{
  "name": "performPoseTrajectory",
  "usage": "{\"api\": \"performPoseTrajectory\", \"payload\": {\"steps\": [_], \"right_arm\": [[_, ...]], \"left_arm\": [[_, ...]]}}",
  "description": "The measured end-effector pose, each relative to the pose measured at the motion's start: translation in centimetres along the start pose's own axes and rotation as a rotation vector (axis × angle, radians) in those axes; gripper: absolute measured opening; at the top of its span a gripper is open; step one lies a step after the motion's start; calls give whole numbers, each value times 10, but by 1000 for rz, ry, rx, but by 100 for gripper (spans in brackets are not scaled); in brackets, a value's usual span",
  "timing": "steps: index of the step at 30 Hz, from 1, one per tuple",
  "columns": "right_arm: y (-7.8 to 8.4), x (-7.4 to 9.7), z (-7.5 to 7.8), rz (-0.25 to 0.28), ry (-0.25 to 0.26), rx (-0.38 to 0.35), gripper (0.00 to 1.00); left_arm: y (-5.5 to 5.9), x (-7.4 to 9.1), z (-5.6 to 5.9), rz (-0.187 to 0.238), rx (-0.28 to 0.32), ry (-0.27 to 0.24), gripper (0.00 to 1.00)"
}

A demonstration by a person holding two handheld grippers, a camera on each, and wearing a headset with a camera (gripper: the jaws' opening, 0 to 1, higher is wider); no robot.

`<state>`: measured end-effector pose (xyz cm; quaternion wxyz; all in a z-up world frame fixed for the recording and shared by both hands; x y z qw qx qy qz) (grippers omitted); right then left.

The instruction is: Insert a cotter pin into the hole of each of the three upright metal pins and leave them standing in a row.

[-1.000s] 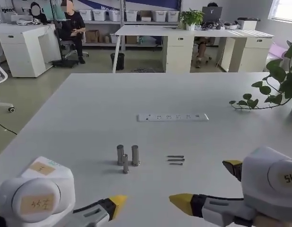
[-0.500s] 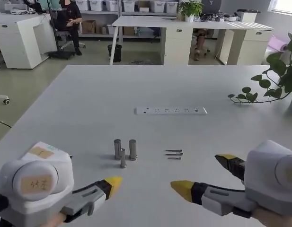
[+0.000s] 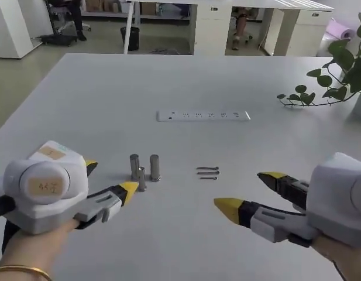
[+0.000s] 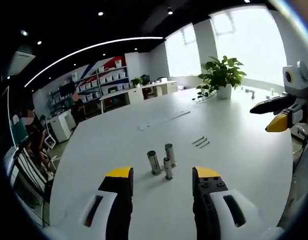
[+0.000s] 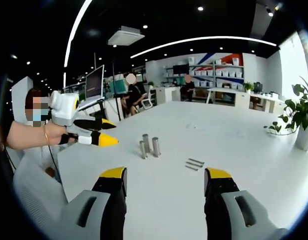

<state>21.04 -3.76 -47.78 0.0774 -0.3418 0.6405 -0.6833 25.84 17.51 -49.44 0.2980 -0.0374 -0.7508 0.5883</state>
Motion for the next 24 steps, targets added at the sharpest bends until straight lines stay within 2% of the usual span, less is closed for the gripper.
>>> {"api": "performPoseTrajectory", "payload": {"steps": [1,3,6,14,24], "right_arm": [[0,-1,0,1,-1,-6,59],[1,-5,0,-1,-13,-20,58],[3,-11,-2,-3,-26,-31,57],[6,-21,-2,-23,-44,-11,56],[16,-25,2,-56,-43,-23,53]], "left_arm": [[1,-5,-1,-1,-1,5,46],[-1,-12,1,25,6,30,45],[5,-27,1,2,-35,47,43],[16,-53,2,-22,-49,92,36],[28,-75,7,-36,5,170,20]]}}
Point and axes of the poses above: the centre of the closed fingertips' face, and the gripper's own axes: x roughly backward along the fingers, z roughly to its right, y roughly out of its underside, the point moved 2 cm from there along x, roughly backward along the fingers, and after that the axes turned 1 degree about y, right-handed, at the moved point
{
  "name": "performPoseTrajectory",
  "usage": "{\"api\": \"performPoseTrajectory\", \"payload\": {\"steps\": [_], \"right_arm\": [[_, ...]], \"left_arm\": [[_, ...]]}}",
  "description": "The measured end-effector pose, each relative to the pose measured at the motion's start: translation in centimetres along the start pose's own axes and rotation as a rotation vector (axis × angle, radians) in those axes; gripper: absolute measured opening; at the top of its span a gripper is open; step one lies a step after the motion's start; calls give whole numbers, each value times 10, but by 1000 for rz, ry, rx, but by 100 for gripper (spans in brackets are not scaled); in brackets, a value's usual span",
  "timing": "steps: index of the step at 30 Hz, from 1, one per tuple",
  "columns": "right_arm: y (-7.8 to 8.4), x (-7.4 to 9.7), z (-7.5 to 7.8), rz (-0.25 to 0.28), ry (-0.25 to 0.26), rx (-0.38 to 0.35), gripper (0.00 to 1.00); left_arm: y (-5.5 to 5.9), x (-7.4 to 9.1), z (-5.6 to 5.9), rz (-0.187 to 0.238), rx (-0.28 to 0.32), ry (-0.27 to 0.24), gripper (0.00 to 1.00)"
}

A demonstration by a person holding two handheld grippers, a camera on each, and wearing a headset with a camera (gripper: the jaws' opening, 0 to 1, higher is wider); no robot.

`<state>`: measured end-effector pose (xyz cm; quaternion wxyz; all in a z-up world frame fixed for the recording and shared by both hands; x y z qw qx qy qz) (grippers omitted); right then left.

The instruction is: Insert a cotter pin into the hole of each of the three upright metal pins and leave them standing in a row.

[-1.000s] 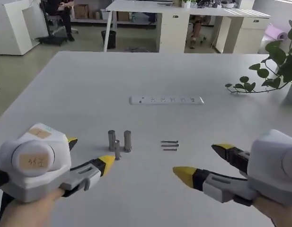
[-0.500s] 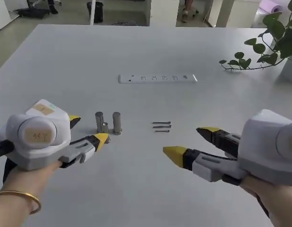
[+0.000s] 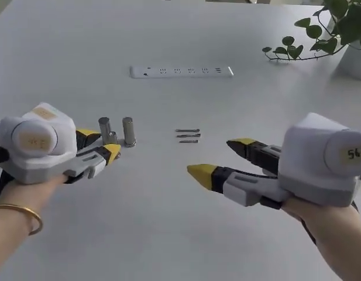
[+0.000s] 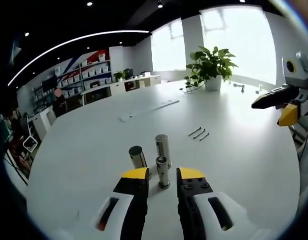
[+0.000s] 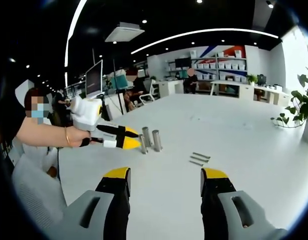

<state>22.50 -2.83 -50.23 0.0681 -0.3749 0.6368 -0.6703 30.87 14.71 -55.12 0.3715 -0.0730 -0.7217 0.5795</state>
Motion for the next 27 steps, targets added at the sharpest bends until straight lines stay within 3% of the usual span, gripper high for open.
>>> {"api": "performPoseTrajectory", "payload": {"steps": [9,13,27], "right_arm": [[8,0,4,-36,17,22,52],[9,1,5,-35,23,10,51],[10,1,0,-45,14,11,51]], "left_arm": [[7,-16,2,-28,-4,42,13],[8,-17,1,-33,-12,35,8],[7,-17,7,-33,23,61,7]]}}
Point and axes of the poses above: the centre of the closed fingertips' face, and the gripper's own axes: x roughly backward along the fingers, z roughly to its right, y roughly out of its underside, the point moved 2 cm from there along x, roughly backward along the fingers, and after that the axes turned 1 degree about y, right-handed, at the moved point
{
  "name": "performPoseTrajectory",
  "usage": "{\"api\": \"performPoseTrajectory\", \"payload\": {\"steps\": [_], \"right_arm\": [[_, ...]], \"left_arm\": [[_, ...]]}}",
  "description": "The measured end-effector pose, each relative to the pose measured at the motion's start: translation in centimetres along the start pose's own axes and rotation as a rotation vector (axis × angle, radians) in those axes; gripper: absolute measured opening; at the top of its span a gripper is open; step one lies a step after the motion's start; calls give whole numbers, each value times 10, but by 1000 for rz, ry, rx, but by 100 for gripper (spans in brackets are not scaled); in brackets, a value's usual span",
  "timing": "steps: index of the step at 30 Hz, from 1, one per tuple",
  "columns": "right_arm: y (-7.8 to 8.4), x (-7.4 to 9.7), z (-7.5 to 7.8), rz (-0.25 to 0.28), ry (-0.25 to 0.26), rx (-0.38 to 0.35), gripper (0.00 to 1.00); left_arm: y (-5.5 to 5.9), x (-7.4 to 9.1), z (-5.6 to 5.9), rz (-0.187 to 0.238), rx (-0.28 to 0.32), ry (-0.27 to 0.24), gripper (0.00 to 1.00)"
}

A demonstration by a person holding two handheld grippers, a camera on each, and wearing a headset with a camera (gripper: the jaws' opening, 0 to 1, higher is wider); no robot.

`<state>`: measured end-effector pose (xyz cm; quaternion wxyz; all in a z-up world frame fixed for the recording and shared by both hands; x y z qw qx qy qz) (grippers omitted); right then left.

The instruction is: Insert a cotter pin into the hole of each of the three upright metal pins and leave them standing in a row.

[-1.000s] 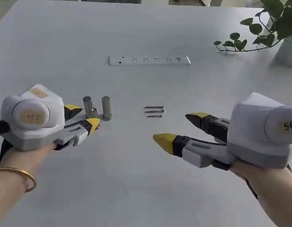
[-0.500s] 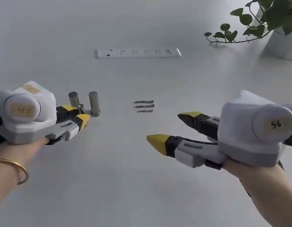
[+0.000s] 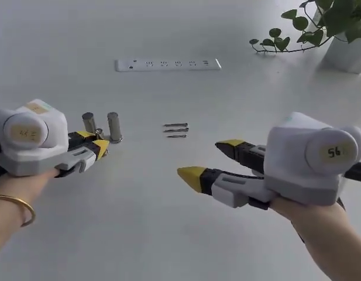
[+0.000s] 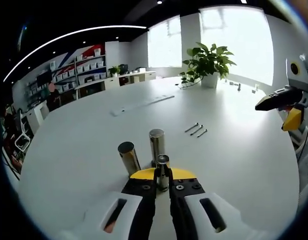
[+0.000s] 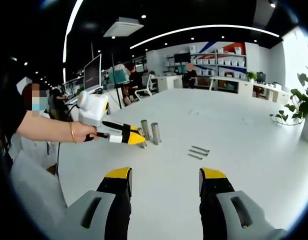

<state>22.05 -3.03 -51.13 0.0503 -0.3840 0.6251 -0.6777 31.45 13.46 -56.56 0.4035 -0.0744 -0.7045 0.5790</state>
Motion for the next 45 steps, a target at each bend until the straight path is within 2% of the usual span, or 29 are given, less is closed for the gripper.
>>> {"api": "performPoseTrajectory", "payload": {"steps": [9,14,22,28,33,38,41,45], "right_arm": [[0,1,-2,-3,-5,7,50],[-1,1,-3,-2,-9,8,50],[0,2,-4,-6,-15,9,49],[2,2,-4,-17,-16,16,48],[3,3,-4,-15,-18,13,48],[3,2,-4,-17,-24,10,47],[3,2,-4,-17,-24,9,46],[5,1,-4,-27,-24,5,46]], "left_arm": [[-1,3,18,2,-13,58,6],[-2,6,29,-2,-49,77,6],[-1,9,46,0,-51,107,7],[1,7,58,-1,-84,147,7],[4,6,61,-11,-95,158,7],[4,6,61,-5,-81,174,7],[4,6,61,-2,-93,172,7],[3,5,60,-2,-69,173,7]]}}
Point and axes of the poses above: the centre of the closed fingertips' face, and the gripper's own axes: x roughly backward along the fingers, z roughly to its right, y roughly out of its underside, the point moved 2 cm from there along x, roughly backward along the fingers, and after that the axes turned 1 degree about y, right-handed, at the moved point
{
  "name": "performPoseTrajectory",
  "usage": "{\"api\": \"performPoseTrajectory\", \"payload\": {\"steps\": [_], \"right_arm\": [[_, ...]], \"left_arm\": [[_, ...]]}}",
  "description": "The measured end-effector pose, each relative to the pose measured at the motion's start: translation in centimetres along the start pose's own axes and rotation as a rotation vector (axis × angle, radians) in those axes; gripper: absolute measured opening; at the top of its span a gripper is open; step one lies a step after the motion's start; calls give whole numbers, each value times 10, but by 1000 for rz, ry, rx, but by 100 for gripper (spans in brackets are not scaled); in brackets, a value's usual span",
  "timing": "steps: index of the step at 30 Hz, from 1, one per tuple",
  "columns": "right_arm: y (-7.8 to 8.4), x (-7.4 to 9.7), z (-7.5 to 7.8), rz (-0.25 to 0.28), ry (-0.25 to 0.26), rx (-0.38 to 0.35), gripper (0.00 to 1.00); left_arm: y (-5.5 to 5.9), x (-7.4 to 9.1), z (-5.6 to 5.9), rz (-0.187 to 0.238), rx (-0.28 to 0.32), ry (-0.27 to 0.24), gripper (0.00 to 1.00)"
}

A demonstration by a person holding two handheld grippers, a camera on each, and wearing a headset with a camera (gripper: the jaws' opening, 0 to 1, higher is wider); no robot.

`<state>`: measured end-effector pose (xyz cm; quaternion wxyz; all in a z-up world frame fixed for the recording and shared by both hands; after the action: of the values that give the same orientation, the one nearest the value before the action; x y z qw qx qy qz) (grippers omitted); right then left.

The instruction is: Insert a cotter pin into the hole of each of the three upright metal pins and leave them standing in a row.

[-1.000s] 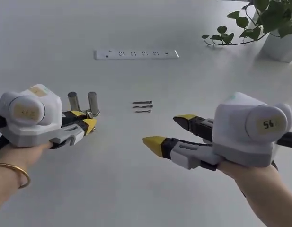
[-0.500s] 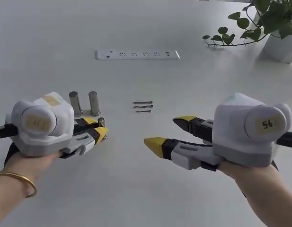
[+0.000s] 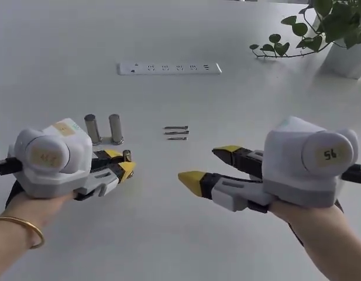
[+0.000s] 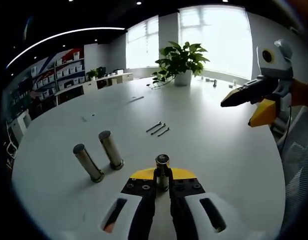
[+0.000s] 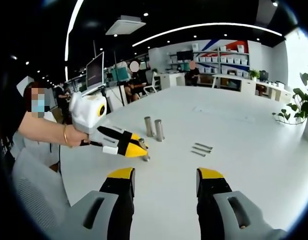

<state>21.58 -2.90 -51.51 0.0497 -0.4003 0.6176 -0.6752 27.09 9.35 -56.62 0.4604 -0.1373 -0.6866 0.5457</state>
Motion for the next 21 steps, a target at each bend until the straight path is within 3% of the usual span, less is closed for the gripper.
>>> {"api": "performPoseTrajectory", "payload": {"steps": [10,21], "right_arm": [[1,-2,0,-8,-4,-4,47],[-4,-8,5,-20,-30,22,47]], "left_arm": [[-1,-2,0,-1,-22,-13,8],[-5,-3,-2,14,-21,-26,24]]}}
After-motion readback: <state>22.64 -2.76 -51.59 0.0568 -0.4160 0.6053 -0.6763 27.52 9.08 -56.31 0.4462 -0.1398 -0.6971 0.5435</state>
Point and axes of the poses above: the centre of the closed fingertips' face, and the gripper's own axes: x roughly backward along the fingers, z roughly to its right, y roughly out of its underside, the point moved 2 cm from there along x, roughly backward along the fingers, and after that the axes turned 1 degree about y, right-handed, at the moved point
